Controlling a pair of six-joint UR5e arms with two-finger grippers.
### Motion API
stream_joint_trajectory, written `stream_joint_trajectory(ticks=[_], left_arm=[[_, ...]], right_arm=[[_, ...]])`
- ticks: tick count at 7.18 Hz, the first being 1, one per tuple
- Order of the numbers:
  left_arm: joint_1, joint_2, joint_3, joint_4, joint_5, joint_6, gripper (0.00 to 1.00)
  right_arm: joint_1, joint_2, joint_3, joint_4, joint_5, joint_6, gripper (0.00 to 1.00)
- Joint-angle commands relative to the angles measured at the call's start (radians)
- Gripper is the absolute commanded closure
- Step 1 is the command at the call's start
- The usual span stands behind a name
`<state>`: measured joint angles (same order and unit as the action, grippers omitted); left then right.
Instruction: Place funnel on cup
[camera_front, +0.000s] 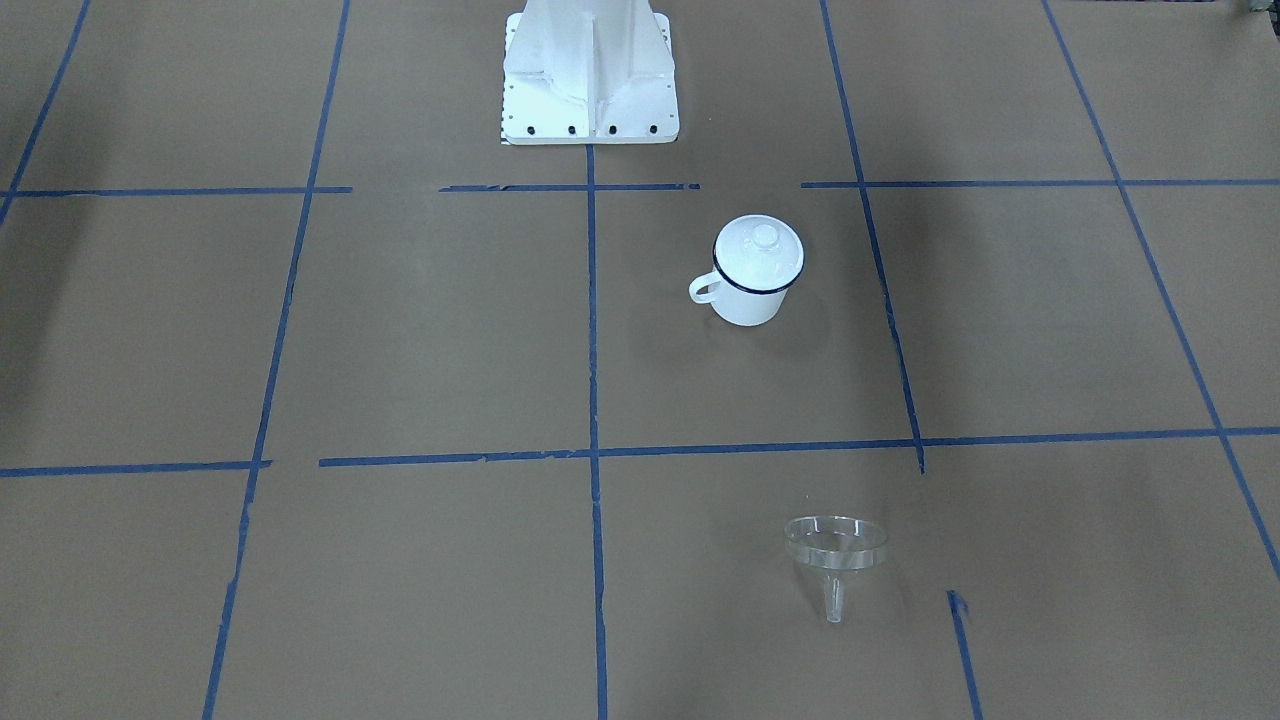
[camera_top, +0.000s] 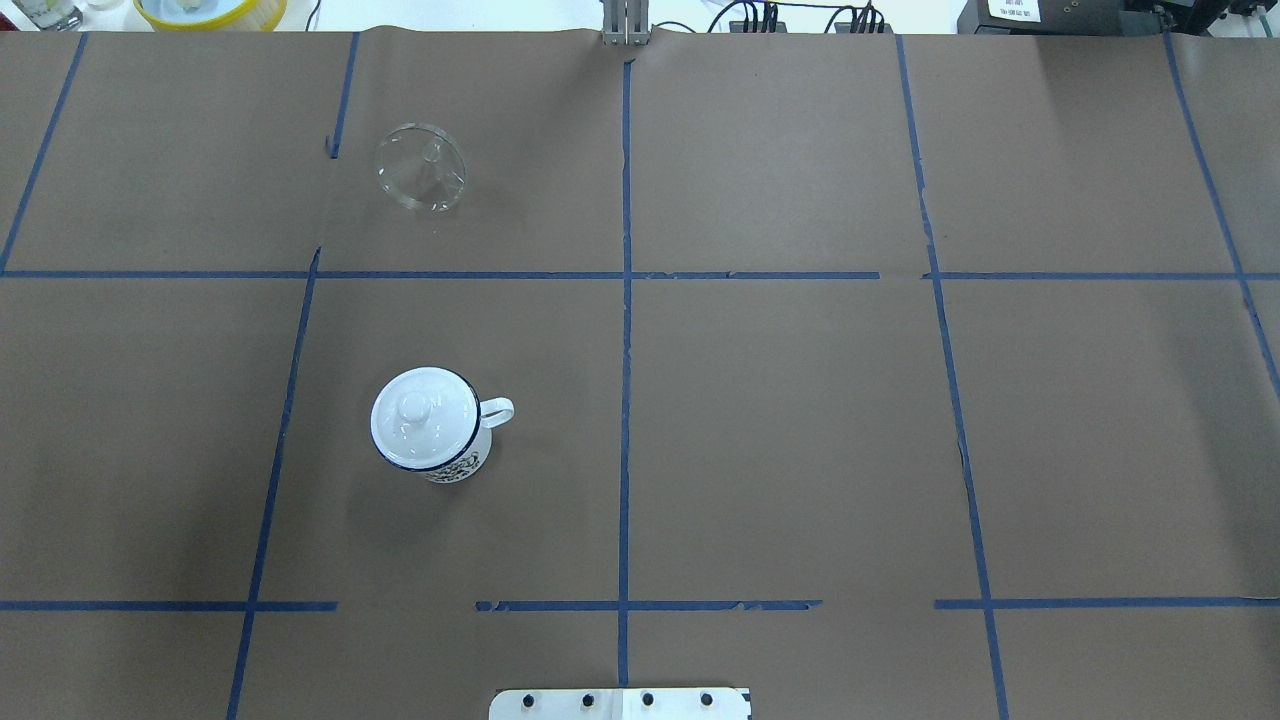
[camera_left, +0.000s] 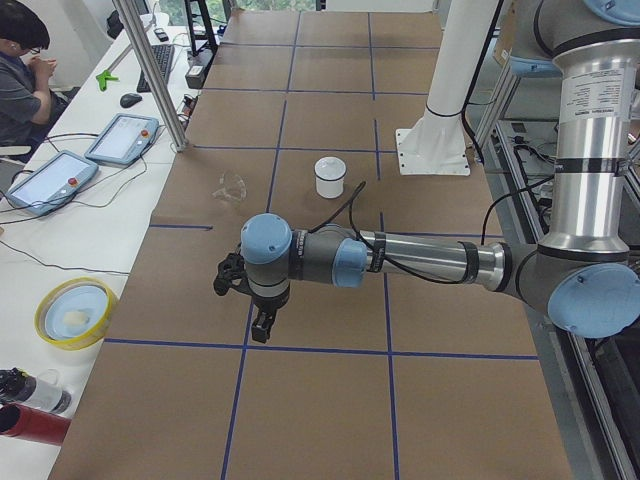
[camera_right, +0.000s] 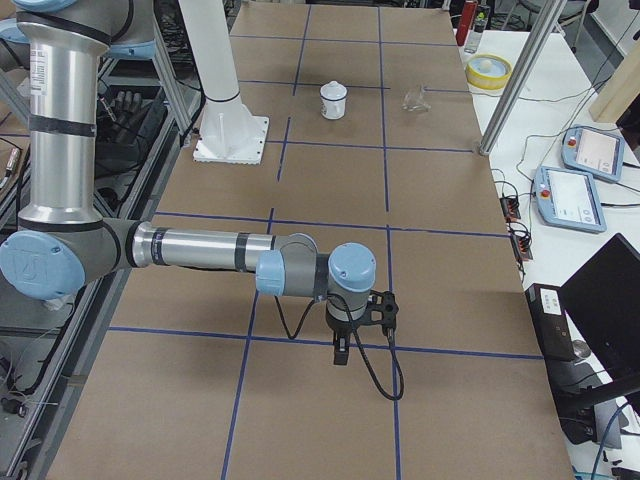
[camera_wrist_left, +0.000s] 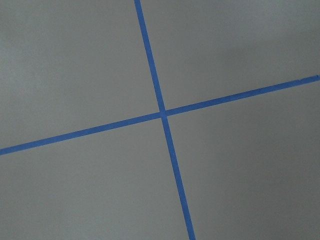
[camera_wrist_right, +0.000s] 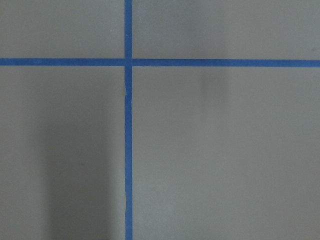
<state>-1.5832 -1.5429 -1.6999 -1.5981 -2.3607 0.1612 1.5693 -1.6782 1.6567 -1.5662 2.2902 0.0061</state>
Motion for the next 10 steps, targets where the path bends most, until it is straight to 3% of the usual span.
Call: stream_joint_trajectory(ticks=[1, 3, 4, 7, 9, 10], left_arm=[[0.002, 0.000, -0.029, 0.004, 0.007, 0.000, 0.00], [0.005, -0.046, -0.064, -0.002, 0.008, -0.011, 0.00], [0.005, -0.142, -0.035, -0.044, 0.009, -0.014, 0.00], [0.027, -0.151, -0.032, -0.268, -0.024, -0.270, 0.00], [0.277, -0.180, -0.081, -0.284, -0.020, -0.607, 0.00], [0.373, -0.212, -0.137, -0.283, 0.080, -0.810, 0.00]], right_arm=[[0.000, 0.000, 0.000, 0.000, 0.000, 0.000, 0.00], [0.000, 0.000, -0.001, 0.000, 0.000, 0.000, 0.00], [0.000, 0.000, -0.002, 0.000, 0.000, 0.000, 0.00], [0.000, 0.000, 0.000, 0.000, 0.000, 0.000, 0.00], [0.000, 0.000, 0.000, 0.000, 0.000, 0.000, 0.00], [0.000, 0.000, 0.000, 0.000, 0.000, 0.000, 0.00]])
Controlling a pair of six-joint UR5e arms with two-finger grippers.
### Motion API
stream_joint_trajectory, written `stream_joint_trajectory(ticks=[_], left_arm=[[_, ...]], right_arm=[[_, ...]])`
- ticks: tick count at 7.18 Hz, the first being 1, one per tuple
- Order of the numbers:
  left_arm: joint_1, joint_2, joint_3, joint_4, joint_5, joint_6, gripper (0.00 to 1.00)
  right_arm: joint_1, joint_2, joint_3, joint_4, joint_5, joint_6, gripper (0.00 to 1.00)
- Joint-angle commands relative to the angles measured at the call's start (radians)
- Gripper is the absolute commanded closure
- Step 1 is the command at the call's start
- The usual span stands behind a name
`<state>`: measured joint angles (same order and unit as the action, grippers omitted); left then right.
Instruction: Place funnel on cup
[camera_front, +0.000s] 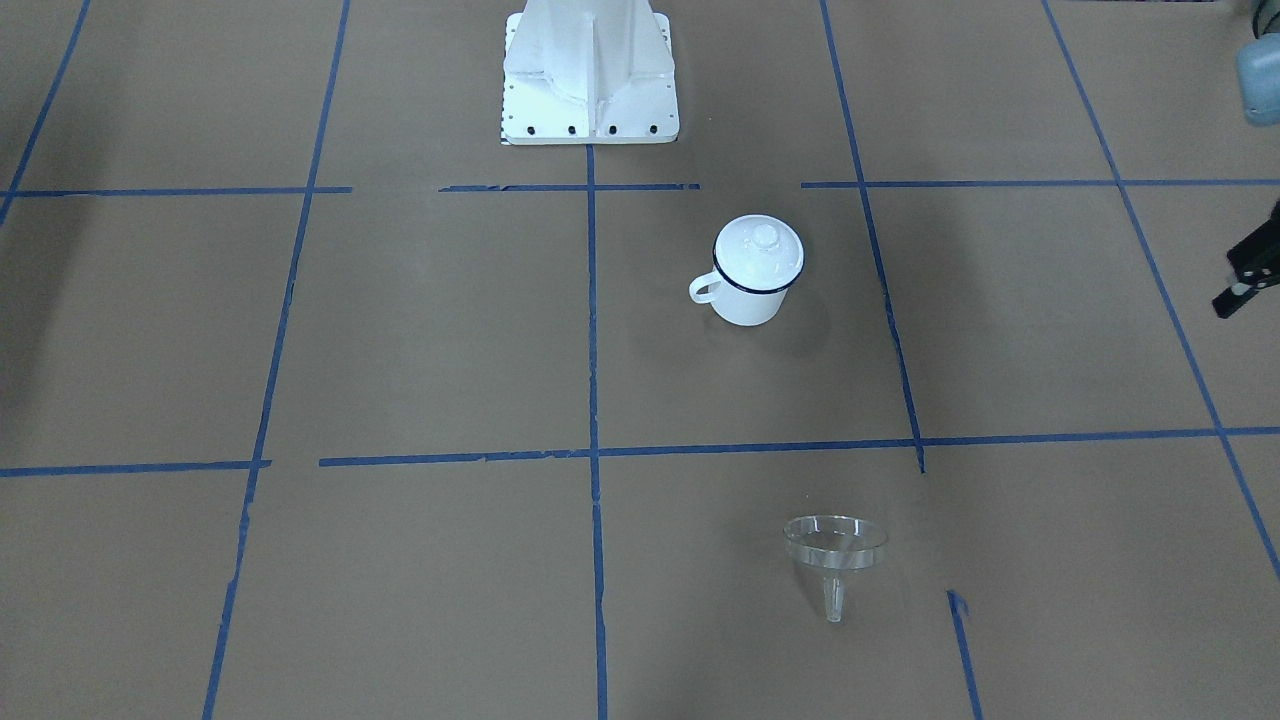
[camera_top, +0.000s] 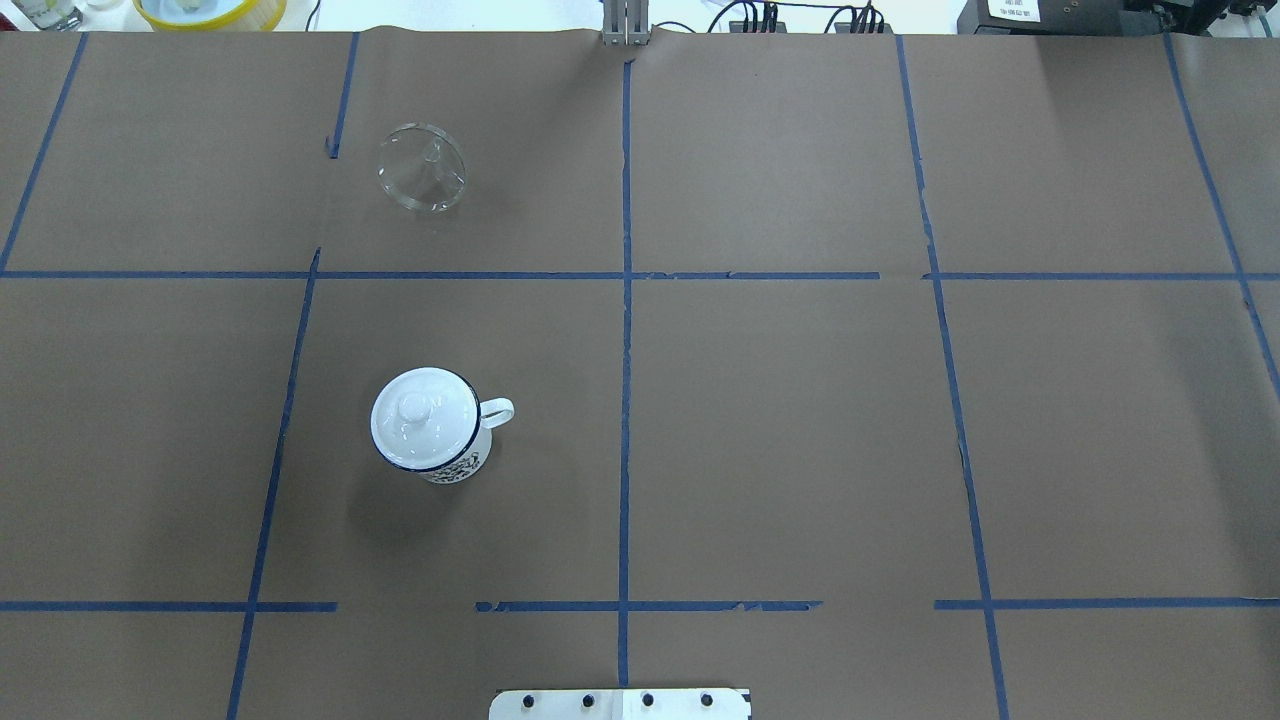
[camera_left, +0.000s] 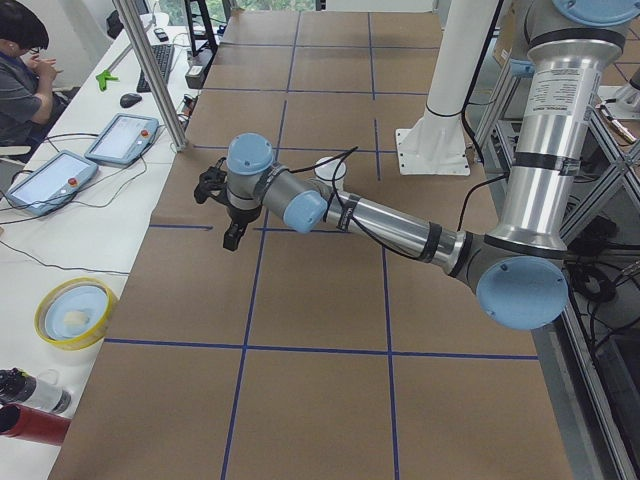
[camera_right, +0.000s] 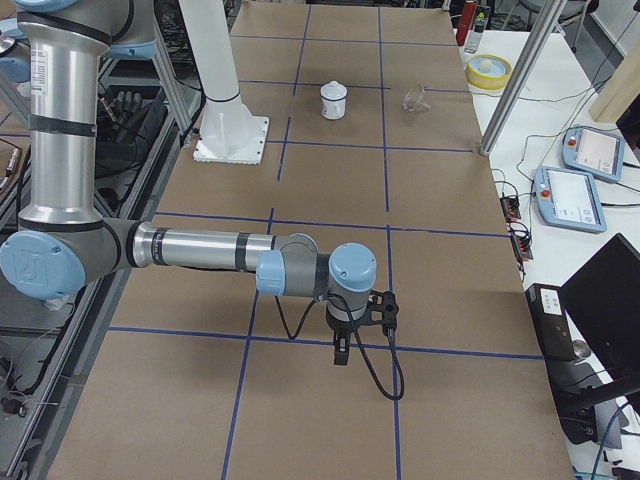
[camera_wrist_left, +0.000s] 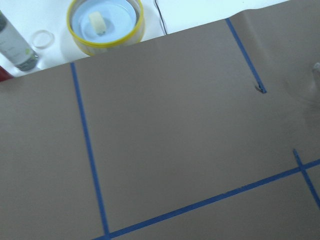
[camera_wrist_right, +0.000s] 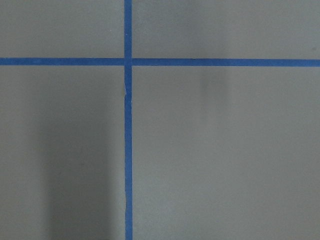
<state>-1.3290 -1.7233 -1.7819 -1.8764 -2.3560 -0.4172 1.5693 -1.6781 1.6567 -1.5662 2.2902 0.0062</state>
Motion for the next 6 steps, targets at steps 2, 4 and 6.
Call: stream_joint_trajectory(ticks=[2, 4, 6], left_arm=[[0.317, -0.140, -0.126, 0.060, 0.133, -0.572, 0.00], [0.488, -0.331, -0.207, 0.376, 0.289, -0.719, 0.00], [0.665, -0.352, -0.229, 0.410, 0.448, -0.926, 0.00]], right_arm=[[0.000, 0.000, 0.000, 0.000, 0.000, 0.000, 0.00], [0.000, 0.000, 0.000, 0.000, 0.000, 0.000, 0.00], [0.000, 0.000, 0.000, 0.000, 0.000, 0.000, 0.00]])
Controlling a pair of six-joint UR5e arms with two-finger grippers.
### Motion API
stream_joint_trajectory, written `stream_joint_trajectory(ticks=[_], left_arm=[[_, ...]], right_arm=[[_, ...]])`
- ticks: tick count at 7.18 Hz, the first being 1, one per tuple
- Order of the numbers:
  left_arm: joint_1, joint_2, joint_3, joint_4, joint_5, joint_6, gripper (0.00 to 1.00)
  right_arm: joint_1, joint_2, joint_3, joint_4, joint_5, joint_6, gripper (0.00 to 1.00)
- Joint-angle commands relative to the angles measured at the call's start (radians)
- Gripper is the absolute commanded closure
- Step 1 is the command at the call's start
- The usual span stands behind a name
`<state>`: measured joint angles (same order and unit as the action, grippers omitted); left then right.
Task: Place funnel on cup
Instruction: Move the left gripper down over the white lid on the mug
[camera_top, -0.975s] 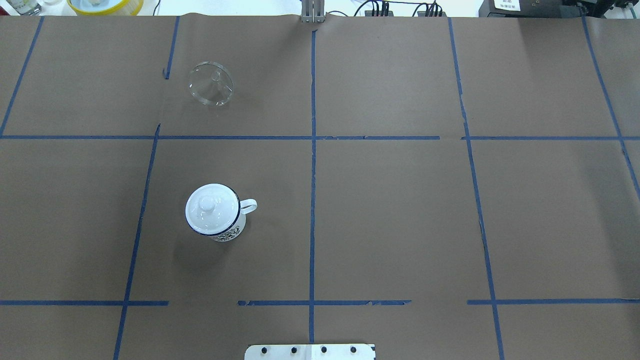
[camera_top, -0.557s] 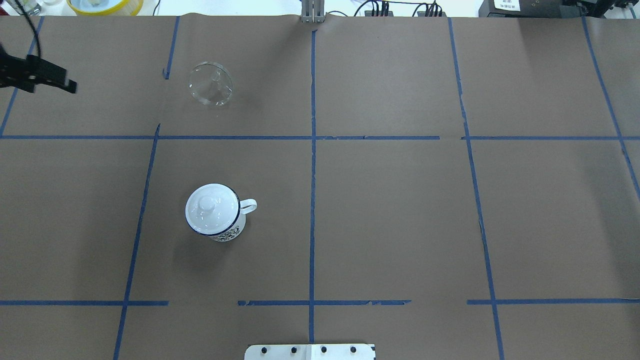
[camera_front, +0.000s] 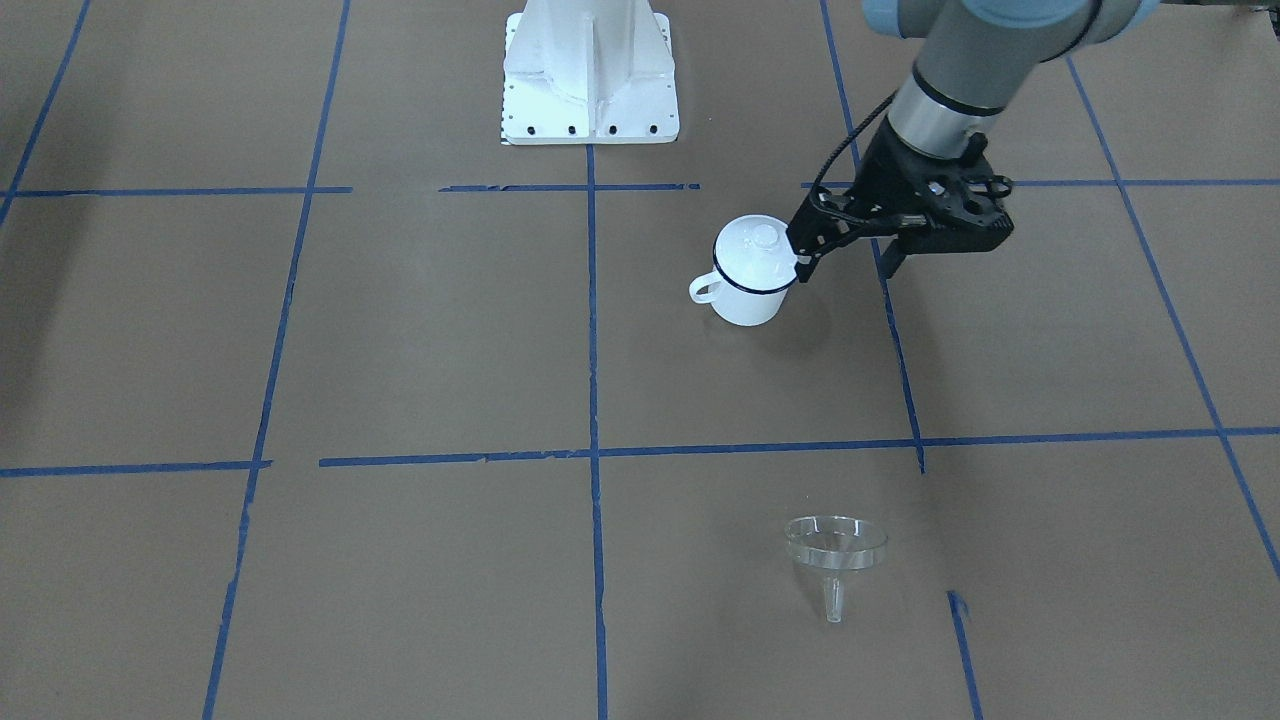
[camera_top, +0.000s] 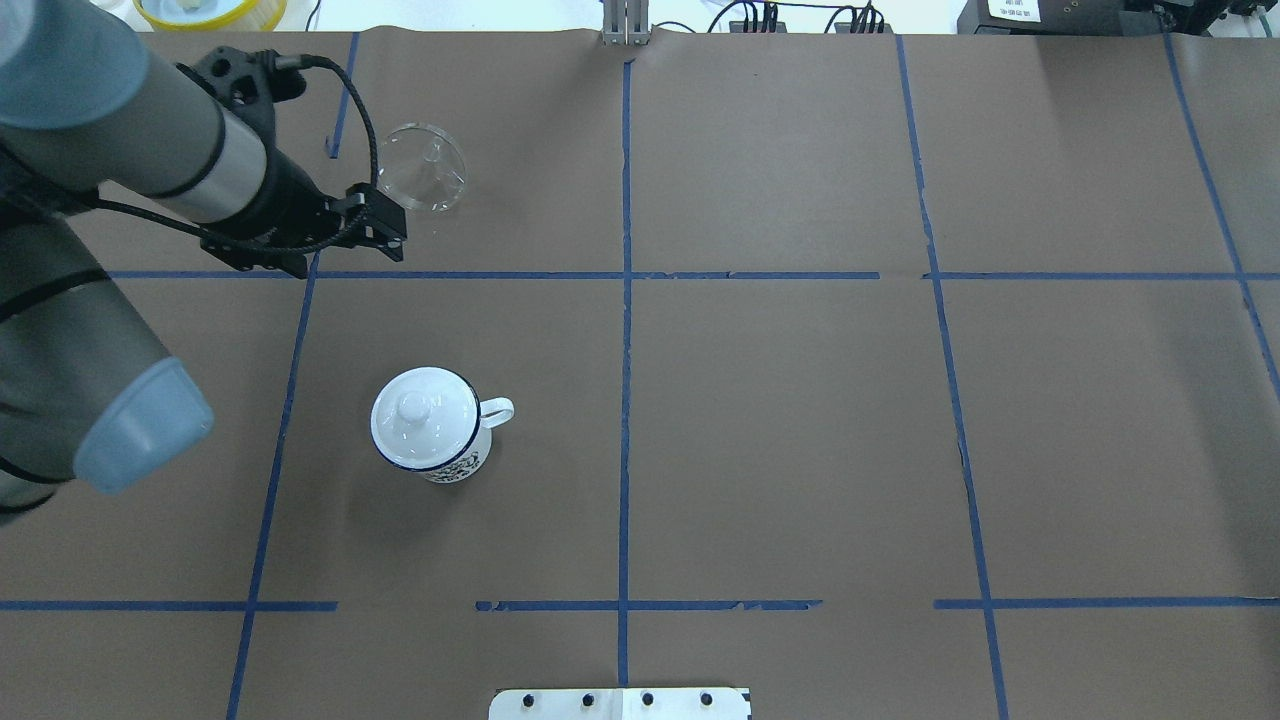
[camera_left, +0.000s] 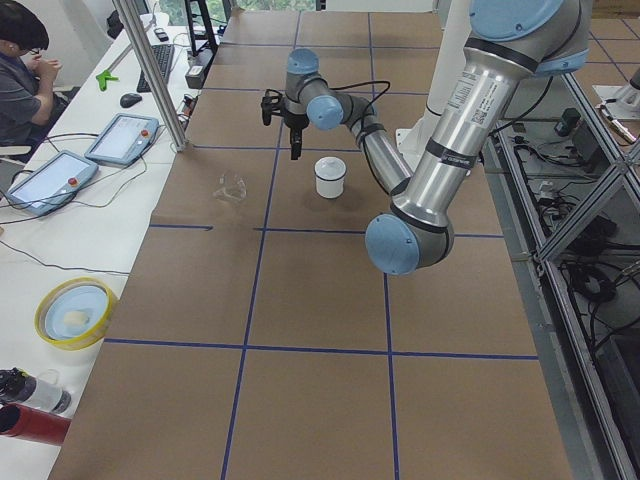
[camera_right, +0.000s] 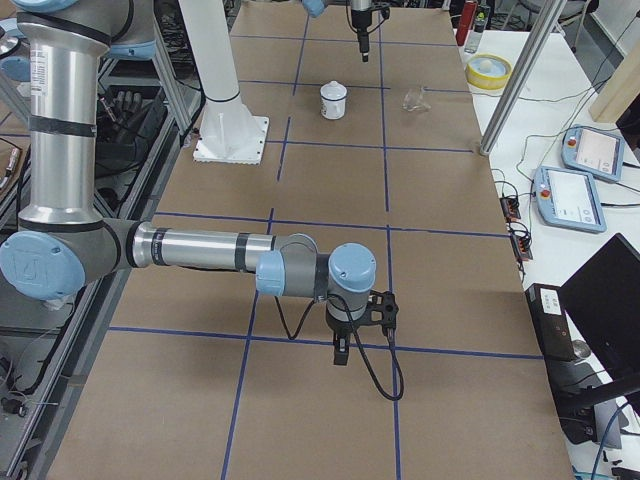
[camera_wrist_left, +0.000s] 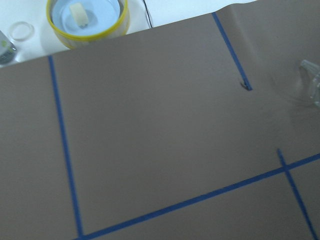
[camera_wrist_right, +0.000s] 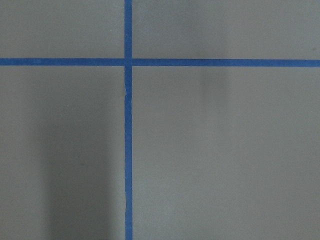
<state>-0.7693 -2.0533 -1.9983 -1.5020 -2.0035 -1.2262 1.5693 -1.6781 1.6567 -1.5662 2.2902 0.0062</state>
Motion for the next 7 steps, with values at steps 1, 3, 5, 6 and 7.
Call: stream_joint_trajectory(ticks=[1, 3, 5, 6, 7], left_arm=[[0.155, -0.019, -0.013, 0.036, 0.147, -0.155, 0.00], [0.200, -0.001, -0.013, 0.036, 0.172, -0.164, 0.00], [0.225, 0.024, -0.011, 0.036, 0.178, -0.174, 0.02], [0.226, 0.025, -0.010, 0.036, 0.178, -0.174, 0.05], [0.226, 0.025, -0.010, 0.034, 0.177, -0.173, 0.08]], right_arm=[[0.000, 0.000, -0.002, 0.000, 0.000, 0.000, 0.00], [0.000, 0.000, 0.000, 0.000, 0.000, 0.000, 0.00], [0.000, 0.000, 0.000, 0.000, 0.000, 0.000, 0.00], [0.000, 0.000, 0.000, 0.000, 0.000, 0.000, 0.00], [0.000, 0.000, 0.000, 0.000, 0.000, 0.000, 0.00]])
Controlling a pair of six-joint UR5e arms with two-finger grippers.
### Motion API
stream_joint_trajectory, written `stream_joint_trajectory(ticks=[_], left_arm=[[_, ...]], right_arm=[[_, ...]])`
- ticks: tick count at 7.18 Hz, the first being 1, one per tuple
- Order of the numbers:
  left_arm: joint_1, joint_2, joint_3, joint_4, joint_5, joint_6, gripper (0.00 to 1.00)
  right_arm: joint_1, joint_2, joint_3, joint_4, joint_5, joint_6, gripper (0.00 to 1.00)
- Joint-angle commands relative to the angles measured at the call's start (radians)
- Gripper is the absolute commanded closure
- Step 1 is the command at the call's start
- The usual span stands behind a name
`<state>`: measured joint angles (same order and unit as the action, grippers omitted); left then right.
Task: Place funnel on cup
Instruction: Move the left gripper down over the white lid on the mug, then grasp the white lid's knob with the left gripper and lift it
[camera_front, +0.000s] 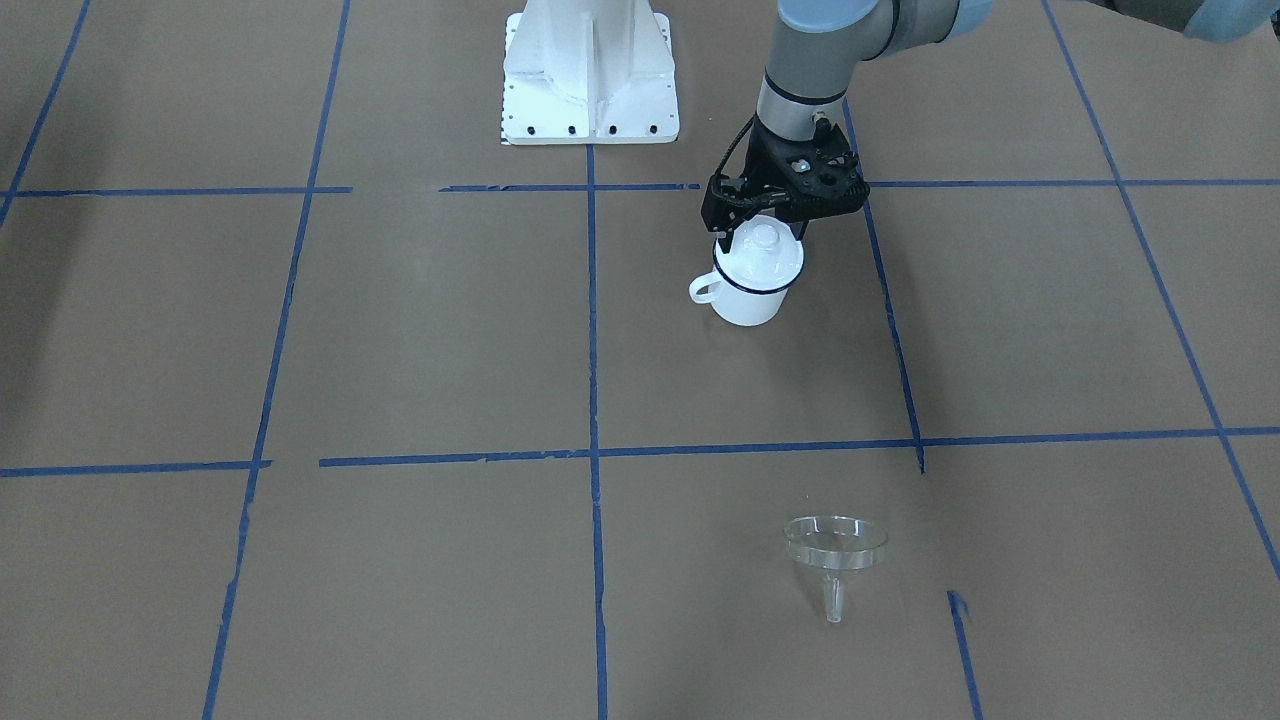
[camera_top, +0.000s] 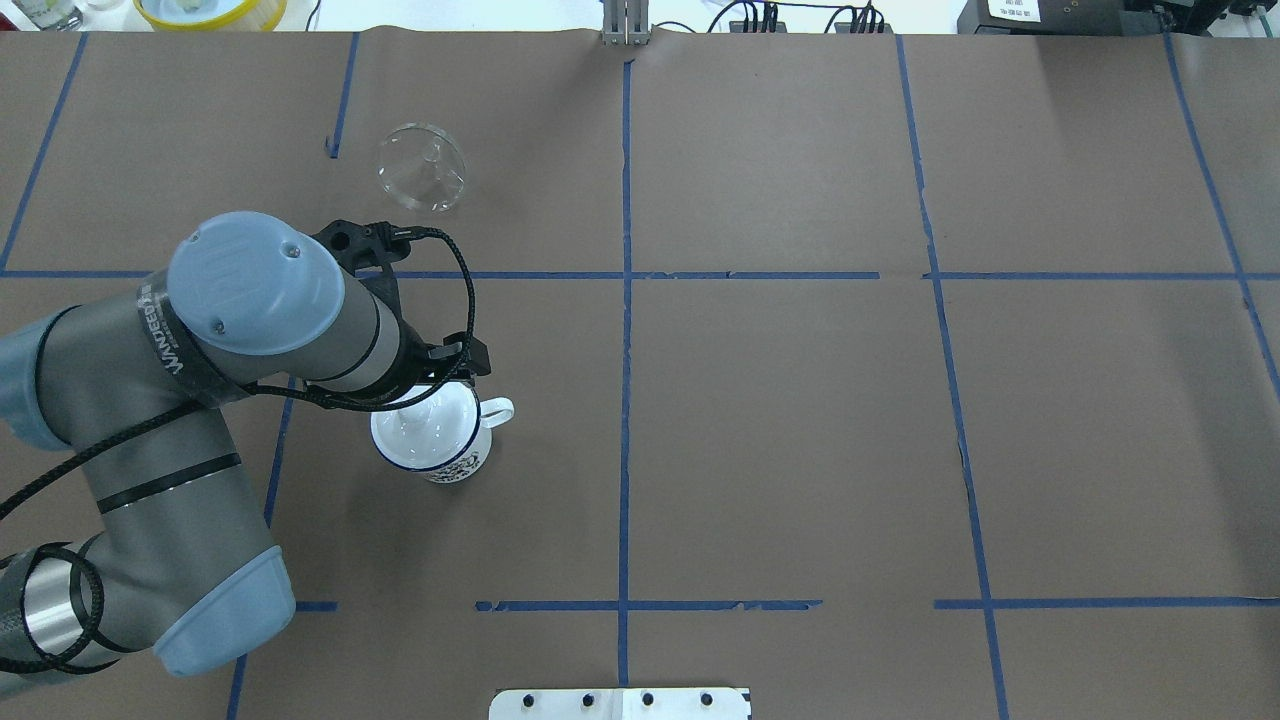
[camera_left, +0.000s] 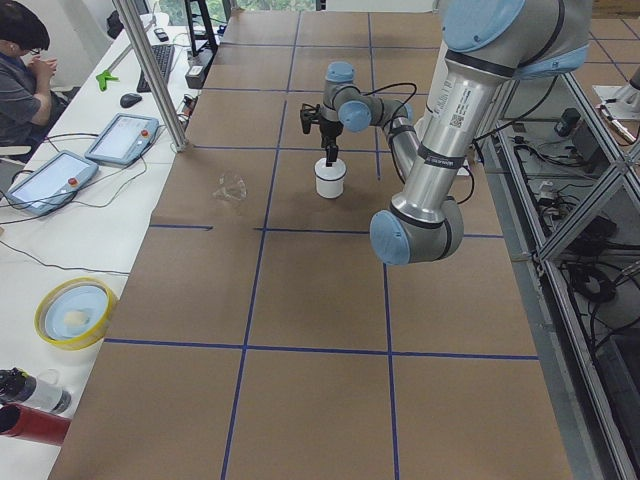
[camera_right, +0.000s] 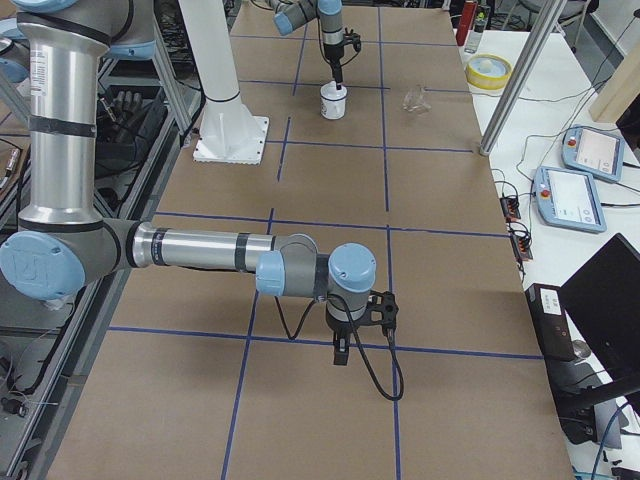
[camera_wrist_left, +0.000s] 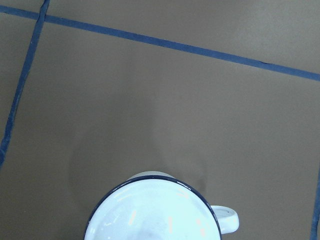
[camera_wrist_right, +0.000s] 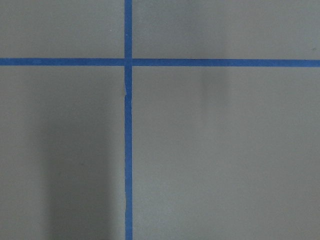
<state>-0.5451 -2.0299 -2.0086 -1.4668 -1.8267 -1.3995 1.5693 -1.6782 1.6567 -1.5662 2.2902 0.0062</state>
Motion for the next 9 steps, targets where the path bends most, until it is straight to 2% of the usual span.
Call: stream_joint_trajectory(ticks=[1, 4, 5, 6, 7, 9], left_arm=[[0.011, 0.002, -0.001, -0.001, 0.000, 0.001, 0.10], [0.016, 0.002, -0.001, 0.000, 0.000, 0.004, 0.36], [0.014, 0.002, -0.004, 0.002, -0.002, 0.005, 0.50], [0.014, 0.002, -0.004, 0.003, -0.002, 0.007, 0.77], [0.013, 0.002, -0.004, 0.005, -0.002, 0.008, 1.00], [0.011, 0.029, -0.018, 0.008, -0.002, 0.011, 1.00]], right_arm=[[0.000, 0.000, 0.000, 0.000, 0.000, 0.000, 0.00], [0.000, 0.000, 0.000, 0.000, 0.000, 0.000, 0.00], [0.000, 0.000, 0.000, 0.000, 0.000, 0.000, 0.00], [0.000, 0.000, 0.000, 0.000, 0.000, 0.000, 0.00], [0.000, 0.000, 0.000, 0.000, 0.000, 0.000, 0.00], [0.000, 0.000, 0.000, 0.000, 0.000, 0.000, 0.00]])
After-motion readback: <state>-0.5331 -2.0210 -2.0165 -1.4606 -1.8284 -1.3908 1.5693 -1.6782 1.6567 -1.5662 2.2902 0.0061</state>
